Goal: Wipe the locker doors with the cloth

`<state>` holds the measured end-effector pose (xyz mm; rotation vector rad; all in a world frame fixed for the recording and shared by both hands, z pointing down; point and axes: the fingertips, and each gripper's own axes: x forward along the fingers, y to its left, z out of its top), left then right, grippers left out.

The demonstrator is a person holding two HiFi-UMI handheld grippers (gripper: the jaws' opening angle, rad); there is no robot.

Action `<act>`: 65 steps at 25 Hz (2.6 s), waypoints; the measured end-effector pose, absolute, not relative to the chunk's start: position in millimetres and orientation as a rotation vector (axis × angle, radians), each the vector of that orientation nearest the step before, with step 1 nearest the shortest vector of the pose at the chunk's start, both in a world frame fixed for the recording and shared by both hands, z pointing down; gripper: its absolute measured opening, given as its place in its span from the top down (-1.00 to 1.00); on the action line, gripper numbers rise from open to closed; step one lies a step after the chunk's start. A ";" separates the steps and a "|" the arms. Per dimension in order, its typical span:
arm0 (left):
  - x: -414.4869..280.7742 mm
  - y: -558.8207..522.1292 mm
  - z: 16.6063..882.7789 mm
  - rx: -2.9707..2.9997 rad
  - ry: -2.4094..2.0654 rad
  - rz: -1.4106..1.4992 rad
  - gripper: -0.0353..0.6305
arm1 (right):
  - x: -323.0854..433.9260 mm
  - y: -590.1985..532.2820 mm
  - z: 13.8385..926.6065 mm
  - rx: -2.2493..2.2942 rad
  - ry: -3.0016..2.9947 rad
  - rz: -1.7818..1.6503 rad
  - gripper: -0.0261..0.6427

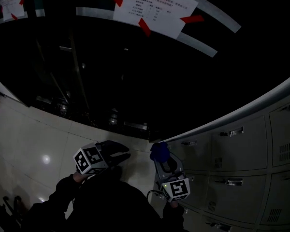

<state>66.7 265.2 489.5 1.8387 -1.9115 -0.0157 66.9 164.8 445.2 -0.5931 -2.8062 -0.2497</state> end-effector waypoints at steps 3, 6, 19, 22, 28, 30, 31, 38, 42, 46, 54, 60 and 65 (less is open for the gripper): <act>52.2 269.1 483.0 1.883 -1.899 -0.012 0.76 | 53.9 167.1 441.4 -0.539 -2.813 -0.258 0.55; 41.2 274.8 483.8 1.913 -1.883 -0.028 0.76 | 42.9 178.4 428.6 -0.513 -2.837 -0.279 0.55; 22.3 264.8 492.0 2.052 -1.759 -0.021 0.76 | 40.3 179.2 435.9 -0.339 -2.822 -0.295 0.55; 17.1 256.3 493.5 2.077 -1.718 -0.022 0.76 | 39.6 170.2 438.9 -0.292 -2.811 -0.292 0.55; 2.7 207.4 493.6 2.158 -1.617 0.013 0.76 | 23.1 130.7 431.0 -0.223 -2.808 -0.348 0.55; -0.2 181.3 495.3 2.202 -1.558 0.036 0.76 | 17.2 108.0 426.7 -0.170 -2.825 -0.353 0.55; -2.2 166.5 494.3 2.227 -1.531 0.048 0.76 | 14.2 95.3 424.9 -0.139 -2.834 -0.354 0.55; -4.4 47.6 471.9 2.412 -1.314 0.146 0.76 | 15.0 -8.2 404.2 0.141 -2.890 -0.330 0.55; 0.9 -13.3 457.4 2.525 -1.192 0.210 0.76 | 28.1 -69.5 389.4 0.330 -2.898 -0.323 0.55; 11.6 -61.6 446.5 2.642 -1.063 0.246 0.76 | 36.5 -115.8 378.1 0.485 -2.866 -0.401 0.55; 48.5 -97.9 430.3 2.811 -0.644 0.257 0.76 | 42.4 -170.7 330.0 0.847 -2.612 -0.654 0.55; 53.0 -95.3 420.6 2.868 -0.383 0.263 0.76 | 36.5 -209.5 277.9 1.078 -2.355 -0.785 0.55; 47.8 -89.4 422.3 2.893 -0.242 0.250 0.76 | 28.3 -244.9 250.5 1.210 -2.090 -0.904 0.55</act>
